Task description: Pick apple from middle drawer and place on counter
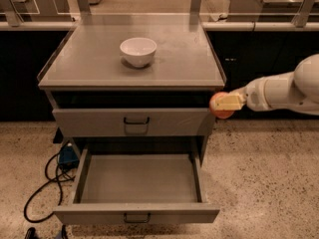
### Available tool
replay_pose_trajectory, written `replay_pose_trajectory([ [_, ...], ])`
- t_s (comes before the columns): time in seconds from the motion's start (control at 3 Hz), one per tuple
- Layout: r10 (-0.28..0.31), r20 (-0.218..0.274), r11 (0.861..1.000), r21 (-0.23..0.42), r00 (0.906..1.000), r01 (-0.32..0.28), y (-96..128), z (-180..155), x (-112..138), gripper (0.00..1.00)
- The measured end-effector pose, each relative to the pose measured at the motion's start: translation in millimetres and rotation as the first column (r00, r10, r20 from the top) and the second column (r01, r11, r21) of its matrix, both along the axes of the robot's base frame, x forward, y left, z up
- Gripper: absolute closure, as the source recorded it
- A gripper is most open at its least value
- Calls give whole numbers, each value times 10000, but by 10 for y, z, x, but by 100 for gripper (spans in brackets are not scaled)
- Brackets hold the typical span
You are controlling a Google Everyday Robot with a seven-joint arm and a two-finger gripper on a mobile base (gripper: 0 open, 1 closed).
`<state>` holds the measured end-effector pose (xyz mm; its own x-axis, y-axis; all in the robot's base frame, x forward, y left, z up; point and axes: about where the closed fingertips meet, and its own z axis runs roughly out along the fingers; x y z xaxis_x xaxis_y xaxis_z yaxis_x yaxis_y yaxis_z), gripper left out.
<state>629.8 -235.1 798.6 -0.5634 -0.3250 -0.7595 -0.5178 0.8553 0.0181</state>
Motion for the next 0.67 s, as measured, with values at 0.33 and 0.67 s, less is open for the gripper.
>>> replay_pose_trajectory([
  [0.33, 197, 923, 9997, -189, 9955, -181, -13, 834, 250, 100],
  [0.67, 676, 1389, 9977, -111, 9880, -667, 174, 1391, 588, 100],
])
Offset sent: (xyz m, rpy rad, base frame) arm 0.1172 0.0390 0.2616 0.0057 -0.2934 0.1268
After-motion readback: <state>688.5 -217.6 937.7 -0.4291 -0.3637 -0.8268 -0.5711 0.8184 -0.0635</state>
